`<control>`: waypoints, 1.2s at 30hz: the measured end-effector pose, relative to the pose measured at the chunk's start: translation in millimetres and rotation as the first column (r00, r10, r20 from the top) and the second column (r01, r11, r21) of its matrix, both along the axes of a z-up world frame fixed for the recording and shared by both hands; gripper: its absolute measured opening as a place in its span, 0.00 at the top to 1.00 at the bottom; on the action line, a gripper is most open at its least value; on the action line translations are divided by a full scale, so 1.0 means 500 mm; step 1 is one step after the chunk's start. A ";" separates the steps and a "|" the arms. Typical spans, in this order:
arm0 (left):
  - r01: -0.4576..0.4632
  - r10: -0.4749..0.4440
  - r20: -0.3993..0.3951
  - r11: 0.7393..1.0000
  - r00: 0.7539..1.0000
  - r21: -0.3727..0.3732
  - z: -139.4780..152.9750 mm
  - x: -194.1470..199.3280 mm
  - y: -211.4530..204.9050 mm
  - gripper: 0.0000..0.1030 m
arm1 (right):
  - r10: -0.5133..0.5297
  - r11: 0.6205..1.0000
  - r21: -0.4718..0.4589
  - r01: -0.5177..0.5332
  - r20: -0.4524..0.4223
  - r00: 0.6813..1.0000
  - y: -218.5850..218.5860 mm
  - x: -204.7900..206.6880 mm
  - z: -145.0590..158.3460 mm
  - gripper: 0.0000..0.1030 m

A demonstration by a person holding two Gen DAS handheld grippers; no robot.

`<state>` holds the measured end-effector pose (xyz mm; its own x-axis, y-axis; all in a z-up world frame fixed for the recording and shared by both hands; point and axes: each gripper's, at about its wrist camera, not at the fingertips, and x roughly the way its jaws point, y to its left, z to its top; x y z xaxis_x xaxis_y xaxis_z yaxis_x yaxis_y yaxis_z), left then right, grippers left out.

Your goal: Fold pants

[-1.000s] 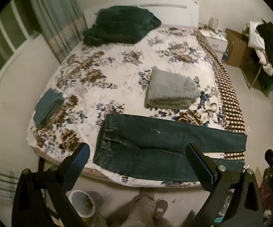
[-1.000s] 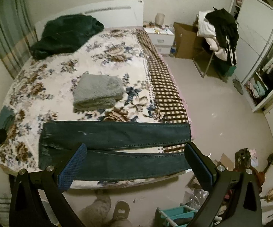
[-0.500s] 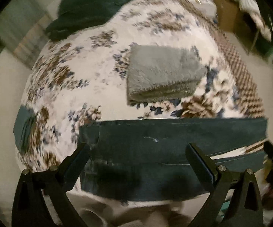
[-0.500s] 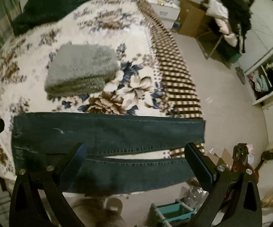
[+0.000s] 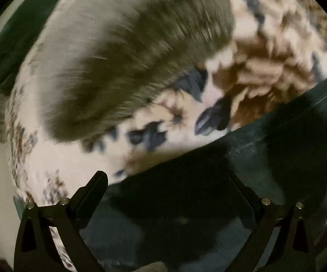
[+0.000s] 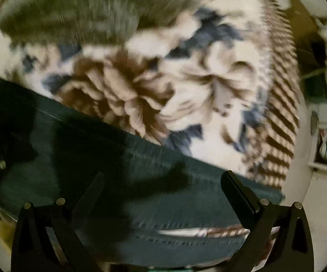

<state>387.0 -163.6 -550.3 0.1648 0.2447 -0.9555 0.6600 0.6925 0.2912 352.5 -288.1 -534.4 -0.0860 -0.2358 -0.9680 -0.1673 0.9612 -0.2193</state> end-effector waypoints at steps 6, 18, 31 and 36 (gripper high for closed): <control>0.033 -0.033 -0.047 0.999 0.998 -0.011 -0.055 0.024 -0.004 0.00 | 0.105 0.992 0.087 -0.097 -0.099 0.989 -0.006 0.023 -0.104 0.30; 0.002 -0.037 -0.132 0.965 0.991 -0.261 0.026 0.001 0.062 0.93 | 0.011 0.966 0.258 -0.003 -0.031 0.999 -0.056 -0.007 -0.092 0.88; -0.126 0.148 0.025 0.907 0.989 -0.402 0.265 -0.172 0.185 0.96 | -0.033 0.965 0.263 -0.010 0.160 0.987 -0.093 -0.174 0.082 0.91; -0.236 0.259 -0.008 0.868 0.966 -0.437 0.267 -0.282 0.196 0.96 | -0.050 0.963 0.271 0.000 0.177 0.983 -0.010 -0.301 0.123 0.92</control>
<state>245.9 -65.5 -416.7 0.2031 -0.1502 -0.9676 0.4427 0.8955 -0.0460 202.1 -292.9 -472.8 0.0932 0.0348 -0.9950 -0.1243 0.9920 0.0230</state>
